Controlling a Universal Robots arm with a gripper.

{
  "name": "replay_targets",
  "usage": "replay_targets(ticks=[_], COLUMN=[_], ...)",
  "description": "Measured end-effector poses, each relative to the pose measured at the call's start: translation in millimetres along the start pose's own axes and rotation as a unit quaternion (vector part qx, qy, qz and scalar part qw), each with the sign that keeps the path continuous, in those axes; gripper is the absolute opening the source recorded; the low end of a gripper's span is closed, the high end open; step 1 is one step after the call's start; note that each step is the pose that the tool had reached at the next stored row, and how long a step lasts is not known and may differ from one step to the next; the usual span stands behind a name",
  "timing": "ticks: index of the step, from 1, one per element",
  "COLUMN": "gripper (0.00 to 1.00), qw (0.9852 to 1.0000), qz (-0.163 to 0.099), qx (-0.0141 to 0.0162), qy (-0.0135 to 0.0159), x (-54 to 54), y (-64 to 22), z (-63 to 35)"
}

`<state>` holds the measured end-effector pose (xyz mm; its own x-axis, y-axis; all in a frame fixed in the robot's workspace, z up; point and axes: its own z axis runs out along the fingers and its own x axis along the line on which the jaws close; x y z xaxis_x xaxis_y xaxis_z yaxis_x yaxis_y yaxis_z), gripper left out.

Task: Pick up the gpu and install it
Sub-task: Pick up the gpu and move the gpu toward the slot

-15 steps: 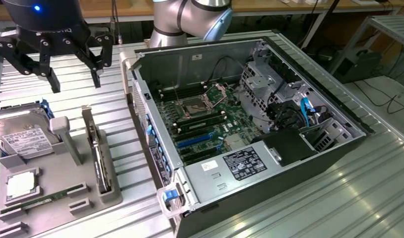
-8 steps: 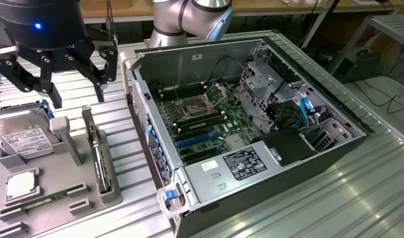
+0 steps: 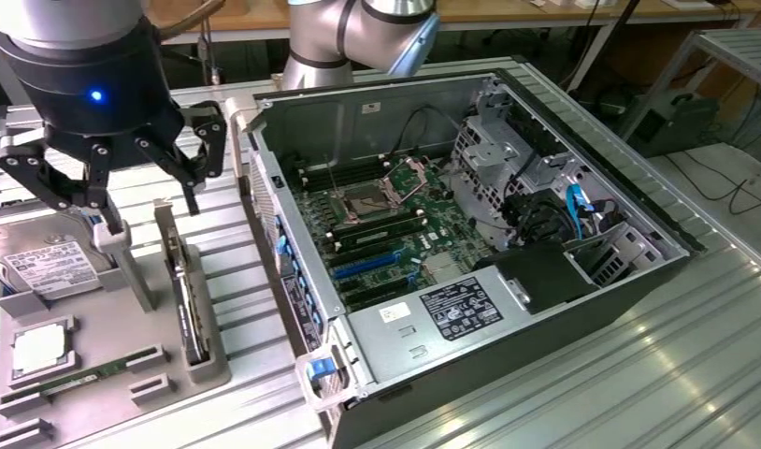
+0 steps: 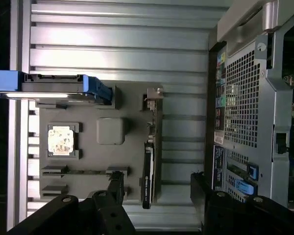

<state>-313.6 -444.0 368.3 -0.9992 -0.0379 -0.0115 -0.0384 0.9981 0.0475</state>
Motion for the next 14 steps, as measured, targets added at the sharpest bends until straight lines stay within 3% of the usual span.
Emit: replay_targets(ticks=[4,11,14], gripper=[0.66,0.66,0.66], qw=[0.9999,0.9999,1.0000], qz=[-0.013,-0.012,-0.009], qx=[-0.0001,0.0000,0.0015], qy=[0.0012,0.0013,0.0012], x=[0.3,0.3,0.3], y=[-2.7,-2.0,-0.9], z=[11.2,24.0,34.0])
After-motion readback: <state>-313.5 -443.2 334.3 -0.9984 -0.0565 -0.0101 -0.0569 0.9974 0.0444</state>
